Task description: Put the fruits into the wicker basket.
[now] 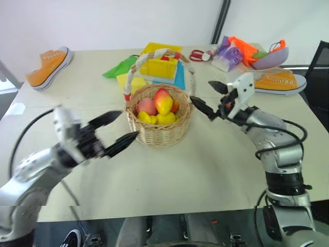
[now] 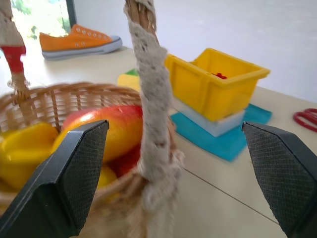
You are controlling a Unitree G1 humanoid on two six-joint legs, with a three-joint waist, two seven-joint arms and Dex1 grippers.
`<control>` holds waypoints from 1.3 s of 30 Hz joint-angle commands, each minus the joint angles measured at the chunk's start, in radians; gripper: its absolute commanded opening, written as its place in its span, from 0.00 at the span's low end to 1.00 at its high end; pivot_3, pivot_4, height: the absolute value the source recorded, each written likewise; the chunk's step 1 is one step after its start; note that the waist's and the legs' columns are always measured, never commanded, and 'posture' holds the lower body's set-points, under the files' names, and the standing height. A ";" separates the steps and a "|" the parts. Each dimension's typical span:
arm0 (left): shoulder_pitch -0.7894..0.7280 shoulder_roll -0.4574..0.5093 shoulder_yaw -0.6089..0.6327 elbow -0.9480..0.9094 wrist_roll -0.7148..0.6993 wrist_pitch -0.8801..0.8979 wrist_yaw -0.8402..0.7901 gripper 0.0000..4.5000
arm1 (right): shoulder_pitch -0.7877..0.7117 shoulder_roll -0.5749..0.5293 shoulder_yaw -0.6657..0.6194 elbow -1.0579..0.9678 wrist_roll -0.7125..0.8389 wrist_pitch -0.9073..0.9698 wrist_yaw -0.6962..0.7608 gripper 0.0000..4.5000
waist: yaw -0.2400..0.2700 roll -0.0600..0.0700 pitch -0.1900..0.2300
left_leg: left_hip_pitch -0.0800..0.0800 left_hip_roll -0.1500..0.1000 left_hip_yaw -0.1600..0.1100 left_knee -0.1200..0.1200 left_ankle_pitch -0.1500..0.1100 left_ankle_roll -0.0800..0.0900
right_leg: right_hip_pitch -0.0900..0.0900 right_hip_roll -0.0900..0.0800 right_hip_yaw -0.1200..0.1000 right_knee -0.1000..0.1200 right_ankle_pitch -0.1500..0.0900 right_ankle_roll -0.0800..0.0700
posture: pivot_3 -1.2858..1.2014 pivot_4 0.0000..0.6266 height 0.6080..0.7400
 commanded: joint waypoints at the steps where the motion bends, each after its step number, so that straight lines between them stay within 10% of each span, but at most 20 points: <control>1: 0.052 0.006 0.116 -0.010 -0.024 -0.053 -0.023 0.99 | -0.046 0.024 -0.006 0.008 0.010 -0.007 -0.008 1.00 | 0.002 0.000 0.000 | 0.000 0.000 0.000 0.001 0.000 0.000 | 0.001 -0.001 0.000 -0.001 0.000 0.000 | 0.52 0.24 1.00; 5: 0.091 -0.012 0.127 -0.002 0.002 -0.085 -0.004 0.99 | -0.078 0.061 0.032 0.064 -0.038 -0.035 -0.024 1.00 | -0.002 0.000 0.000 | 0.000 0.000 0.000 0.001 -0.001 0.001 | 0.002 -0.001 0.000 -0.006 0.001 -0.005 | 0.52 0.24 1.00; 8: 0.128 -0.036 0.126 0.006 0.023 -0.112 -0.004 1.00 | -0.077 0.072 0.053 0.085 -0.061 -0.045 -0.023 0.82 | -0.005 0.000 0.000 | 0.000 0.000 0.000 0.000 -0.001 0.001 | 0.001 -0.001 0.000 -0.005 0.001 -0.005 | 0.52 0.24 1.00; 15: 0.120 -0.054 0.078 0.016 0.043 -0.139 0.009 1.00 | -0.085 0.064 0.023 0.108 -0.070 -0.057 -0.022 0.03 | -0.003 0.000 0.000 | 0.000 0.000 0.000 -0.006 0.000 -0.001 | -0.002 -0.001 0.000 -0.005 0.002 -0.004 | 0.52 0.24 1.00; 39: -0.363 -0.064 -0.370 0.391 0.187 -0.166 -0.272 1.00 | 0.321 -0.235 -0.635 -0.026 -0.021 -0.089 -0.153 0.01 | -0.025 0.004 0.001 | 0.001 0.003 0.004 -0.003 0.001 0.000 | -0.001 0.005 0.003 0.000 0.002 -0.003 | 0.52 0.24 1.00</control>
